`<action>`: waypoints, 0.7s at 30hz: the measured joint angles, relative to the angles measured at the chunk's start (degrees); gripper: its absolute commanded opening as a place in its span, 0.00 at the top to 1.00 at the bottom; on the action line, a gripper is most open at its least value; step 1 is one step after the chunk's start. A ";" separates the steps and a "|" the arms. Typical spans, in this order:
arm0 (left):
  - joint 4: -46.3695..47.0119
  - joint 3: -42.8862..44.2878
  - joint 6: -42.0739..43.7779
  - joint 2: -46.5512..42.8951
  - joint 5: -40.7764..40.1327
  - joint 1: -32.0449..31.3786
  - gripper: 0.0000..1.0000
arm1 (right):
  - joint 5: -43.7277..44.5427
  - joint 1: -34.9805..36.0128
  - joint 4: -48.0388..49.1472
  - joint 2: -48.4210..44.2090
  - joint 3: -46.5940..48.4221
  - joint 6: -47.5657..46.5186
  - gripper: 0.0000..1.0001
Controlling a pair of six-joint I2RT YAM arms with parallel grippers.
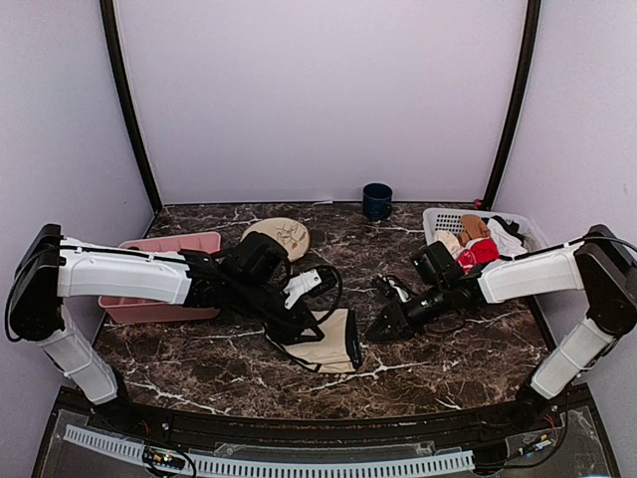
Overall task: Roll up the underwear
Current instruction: Move the underwear to the center of the board, then adjust the underwear at the center of the board.
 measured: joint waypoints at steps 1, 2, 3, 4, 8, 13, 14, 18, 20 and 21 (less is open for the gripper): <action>1.73 -0.11 0.61 -0.37 0.13 -0.87 0.56 | 0.28 0.04 0.90 -0.55 -1.64 1.81 0.79; 2.89 -0.28 1.18 -0.39 0.20 -1.27 0.56 | 0.52 0.15 1.77 -0.96 -3.37 3.80 0.80; 4.13 -0.57 1.99 -0.22 0.13 -1.62 0.56 | 0.79 0.28 2.64 -1.18 -4.92 5.60 0.81; 4.72 -0.68 2.64 0.09 0.17 -1.97 0.56 | 0.94 0.42 3.69 -1.27 -6.32 7.28 0.81; 6.58 -0.13 5.55 3.82 -0.11 -3.48 0.56 | 1.27 1.66 7.26 -1.05 -8.98 12.02 0.83; 6.84 1.46 8.17 9.55 -0.46 -5.35 0.56 | 1.36 3.08 12.94 1.73 -9.09 15.15 0.85; 6.80 2.03 8.70 10.58 -0.46 -5.62 0.56 | 1.38 3.15 13.66 2.43 -9.14 15.47 0.86; 6.75 4.44 10.32 13.66 -0.57 -6.43 0.56 | 1.38 3.19 15.85 4.94 -9.64 16.68 0.89; 6.84 5.20 11.04 14.60 -0.85 -6.64 0.56 | 1.33 3.19 16.83 6.14 -9.86 17.11 0.90; 6.82 5.51 11.41 14.97 -0.98 -6.71 0.58 | 1.31 3.19 17.42 6.80 -9.92 17.29 0.90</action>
